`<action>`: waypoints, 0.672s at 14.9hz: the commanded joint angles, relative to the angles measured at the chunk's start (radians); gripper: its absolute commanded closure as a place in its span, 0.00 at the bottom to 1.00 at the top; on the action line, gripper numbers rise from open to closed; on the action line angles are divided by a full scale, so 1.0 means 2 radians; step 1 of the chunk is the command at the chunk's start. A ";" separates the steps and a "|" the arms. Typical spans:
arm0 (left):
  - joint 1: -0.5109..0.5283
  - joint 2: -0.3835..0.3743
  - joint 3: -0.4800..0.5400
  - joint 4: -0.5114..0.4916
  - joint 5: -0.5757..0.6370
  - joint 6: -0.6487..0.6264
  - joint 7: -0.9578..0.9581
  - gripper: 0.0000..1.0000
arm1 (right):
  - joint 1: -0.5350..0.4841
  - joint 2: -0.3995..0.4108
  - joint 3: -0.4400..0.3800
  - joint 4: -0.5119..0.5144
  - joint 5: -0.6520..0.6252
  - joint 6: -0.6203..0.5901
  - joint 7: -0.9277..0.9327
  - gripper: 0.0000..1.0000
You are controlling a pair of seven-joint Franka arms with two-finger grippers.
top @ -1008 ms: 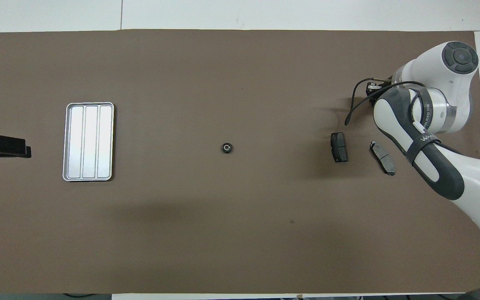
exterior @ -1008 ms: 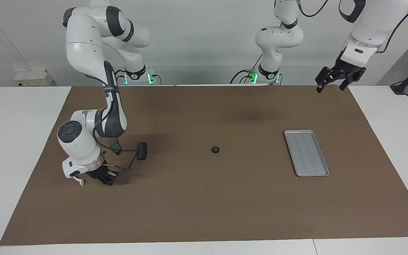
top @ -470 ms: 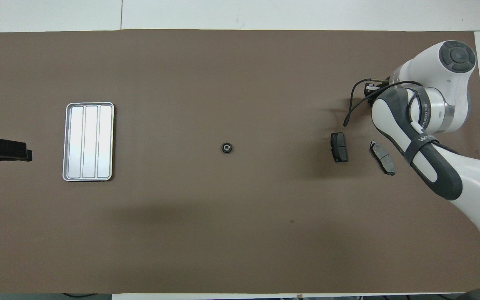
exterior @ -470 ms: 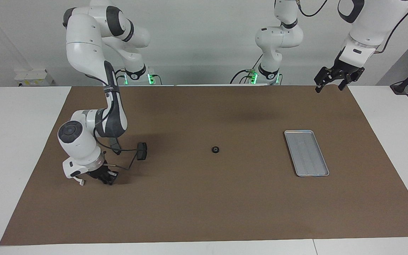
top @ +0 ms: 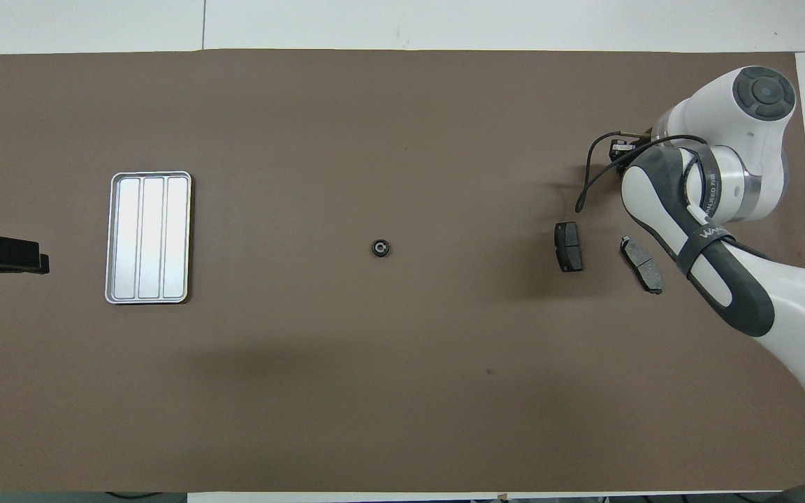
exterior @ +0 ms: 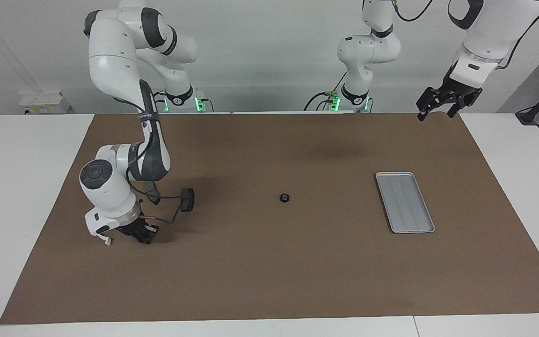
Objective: Pick bearing gear from pile to tray
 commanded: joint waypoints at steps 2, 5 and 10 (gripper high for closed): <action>0.003 -0.013 0.000 -0.012 -0.005 0.002 -0.001 0.01 | -0.002 -0.006 0.003 0.011 -0.006 -0.025 -0.016 1.00; 0.002 -0.012 0.000 -0.010 -0.004 0.000 0.002 0.01 | 0.007 -0.006 0.003 0.022 -0.006 -0.044 -0.016 1.00; 0.003 -0.011 0.000 -0.010 -0.003 0.008 0.002 0.01 | 0.014 -0.007 0.003 0.032 -0.011 -0.063 -0.016 1.00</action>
